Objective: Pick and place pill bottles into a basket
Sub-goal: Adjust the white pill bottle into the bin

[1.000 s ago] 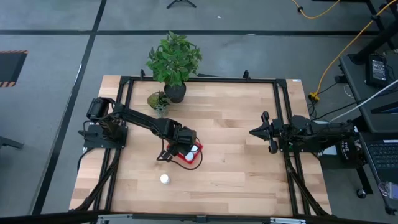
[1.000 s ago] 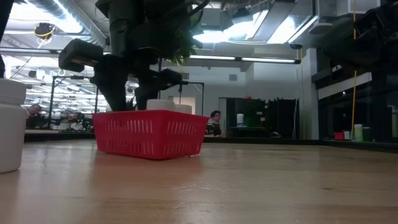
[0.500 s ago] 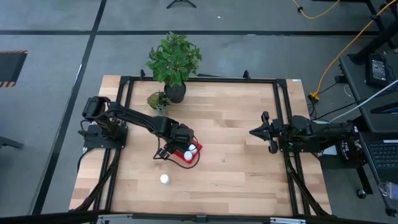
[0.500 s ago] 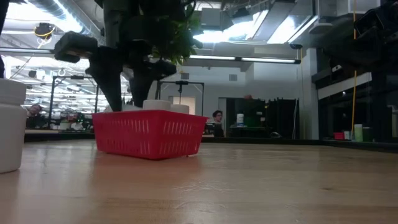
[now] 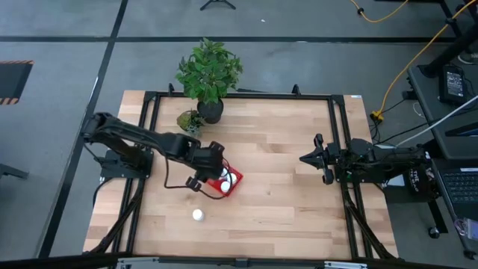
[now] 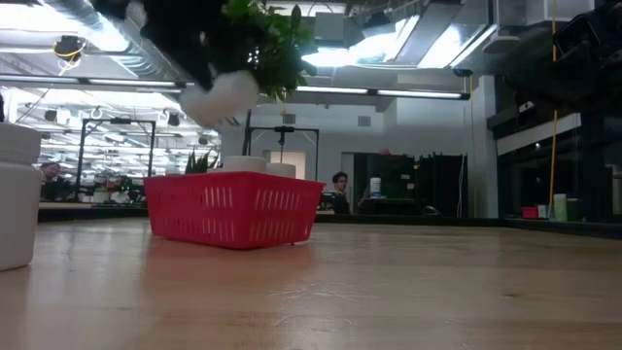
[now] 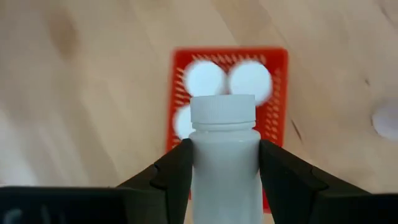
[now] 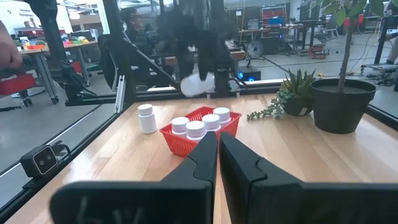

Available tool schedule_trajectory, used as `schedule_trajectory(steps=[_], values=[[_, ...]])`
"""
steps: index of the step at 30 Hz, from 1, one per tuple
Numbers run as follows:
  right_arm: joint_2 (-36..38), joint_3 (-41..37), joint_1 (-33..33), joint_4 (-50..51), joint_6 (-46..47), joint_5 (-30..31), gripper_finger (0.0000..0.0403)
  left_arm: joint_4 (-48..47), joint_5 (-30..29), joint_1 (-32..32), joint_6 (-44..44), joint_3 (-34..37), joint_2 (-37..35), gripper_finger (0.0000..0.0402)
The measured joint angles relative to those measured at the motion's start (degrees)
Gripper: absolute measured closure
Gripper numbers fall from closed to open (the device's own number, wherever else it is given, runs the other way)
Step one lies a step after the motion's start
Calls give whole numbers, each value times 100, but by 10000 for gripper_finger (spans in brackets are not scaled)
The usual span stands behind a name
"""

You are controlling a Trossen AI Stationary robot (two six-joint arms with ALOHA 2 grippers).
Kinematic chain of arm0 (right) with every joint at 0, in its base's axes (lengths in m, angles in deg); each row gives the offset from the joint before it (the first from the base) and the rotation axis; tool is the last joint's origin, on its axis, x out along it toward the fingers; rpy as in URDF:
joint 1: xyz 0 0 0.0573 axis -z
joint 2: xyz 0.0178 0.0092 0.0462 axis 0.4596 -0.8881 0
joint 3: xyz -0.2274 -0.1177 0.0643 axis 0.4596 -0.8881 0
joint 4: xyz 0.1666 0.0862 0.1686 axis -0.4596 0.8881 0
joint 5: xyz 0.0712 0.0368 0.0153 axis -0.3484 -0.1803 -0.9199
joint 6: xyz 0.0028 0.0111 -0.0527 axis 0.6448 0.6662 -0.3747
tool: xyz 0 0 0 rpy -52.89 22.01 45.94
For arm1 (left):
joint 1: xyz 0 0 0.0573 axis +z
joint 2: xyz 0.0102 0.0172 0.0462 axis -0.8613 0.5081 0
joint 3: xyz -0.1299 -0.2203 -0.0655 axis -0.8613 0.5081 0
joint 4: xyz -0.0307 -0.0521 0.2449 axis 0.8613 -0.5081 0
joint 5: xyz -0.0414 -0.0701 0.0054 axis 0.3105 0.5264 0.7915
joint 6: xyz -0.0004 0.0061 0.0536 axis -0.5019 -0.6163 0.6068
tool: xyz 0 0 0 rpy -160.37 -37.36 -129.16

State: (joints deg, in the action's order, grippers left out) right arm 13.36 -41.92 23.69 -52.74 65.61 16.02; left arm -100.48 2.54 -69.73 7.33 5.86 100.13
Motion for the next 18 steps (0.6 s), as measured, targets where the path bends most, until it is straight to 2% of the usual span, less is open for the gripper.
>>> schedule_trajectory(steps=[5,8,13,18], values=[[0,0,-1,1,-2,1,381,142,-451,-63,-67,-547,-189,240],[0,0,-1,1,-1,-1,381,898,-654,-71,-132,-783,-340,240],[0,0,1,-1,0,-1,381,2510,-458,81,-252,-829,-585,240],[0,0,0,-1,0,-1,381,2617,-209,214,-192,-824,-572,240]])
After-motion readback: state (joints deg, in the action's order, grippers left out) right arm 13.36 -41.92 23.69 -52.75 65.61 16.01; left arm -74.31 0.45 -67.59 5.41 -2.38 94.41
